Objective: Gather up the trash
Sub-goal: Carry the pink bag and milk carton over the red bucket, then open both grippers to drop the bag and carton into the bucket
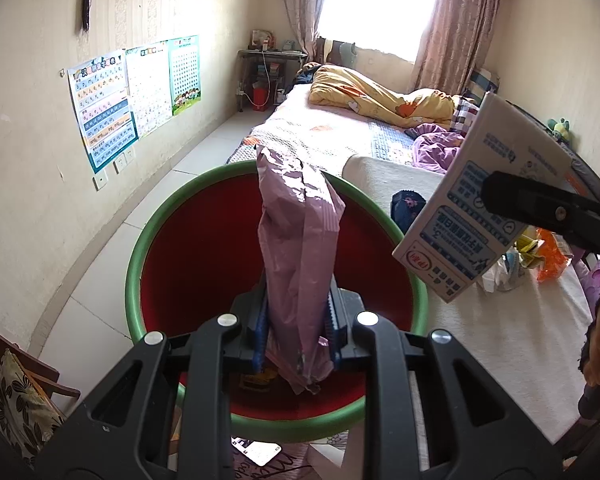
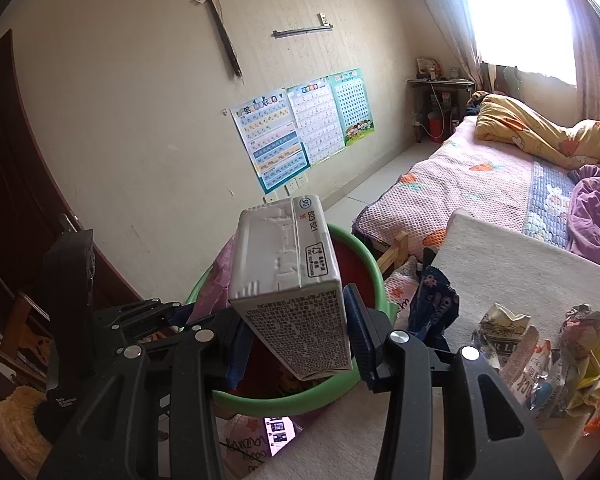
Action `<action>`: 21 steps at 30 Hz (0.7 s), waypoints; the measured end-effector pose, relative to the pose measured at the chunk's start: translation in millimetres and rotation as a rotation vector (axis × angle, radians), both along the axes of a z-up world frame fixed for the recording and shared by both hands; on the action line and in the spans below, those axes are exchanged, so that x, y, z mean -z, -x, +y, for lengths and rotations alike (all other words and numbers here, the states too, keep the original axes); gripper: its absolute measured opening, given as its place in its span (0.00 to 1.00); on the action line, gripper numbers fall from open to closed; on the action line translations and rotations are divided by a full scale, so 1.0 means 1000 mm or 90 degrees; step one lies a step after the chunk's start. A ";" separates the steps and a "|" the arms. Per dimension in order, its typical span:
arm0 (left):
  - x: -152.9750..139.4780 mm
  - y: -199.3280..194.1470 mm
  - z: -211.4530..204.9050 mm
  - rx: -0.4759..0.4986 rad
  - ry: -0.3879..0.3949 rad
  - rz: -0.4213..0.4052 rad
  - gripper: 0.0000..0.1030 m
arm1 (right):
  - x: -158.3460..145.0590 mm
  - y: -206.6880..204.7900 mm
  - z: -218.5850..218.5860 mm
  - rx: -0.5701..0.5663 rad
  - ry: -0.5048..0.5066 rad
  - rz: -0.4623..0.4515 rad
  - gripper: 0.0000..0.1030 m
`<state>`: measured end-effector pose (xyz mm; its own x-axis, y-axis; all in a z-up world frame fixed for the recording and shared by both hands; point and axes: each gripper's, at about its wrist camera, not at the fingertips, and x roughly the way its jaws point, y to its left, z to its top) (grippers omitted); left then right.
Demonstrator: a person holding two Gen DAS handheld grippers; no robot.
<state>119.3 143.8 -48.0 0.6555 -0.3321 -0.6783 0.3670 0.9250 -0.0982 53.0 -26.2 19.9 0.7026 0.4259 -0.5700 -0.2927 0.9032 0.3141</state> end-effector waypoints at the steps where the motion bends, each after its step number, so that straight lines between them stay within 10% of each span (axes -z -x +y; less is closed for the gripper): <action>1: 0.000 0.000 -0.001 -0.001 0.000 0.001 0.22 | 0.000 -0.001 0.001 -0.001 0.000 0.001 0.41; 21: 0.022 -0.016 0.001 -0.017 -0.019 0.037 0.22 | 0.017 -0.039 0.023 -0.040 -0.015 0.032 0.41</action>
<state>135.8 144.8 -69.9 0.6225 -0.2949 -0.7249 0.3370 0.9370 -0.0917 91.9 -3.4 2.6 0.6450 0.4825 -0.5925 -0.3326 0.8754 0.3508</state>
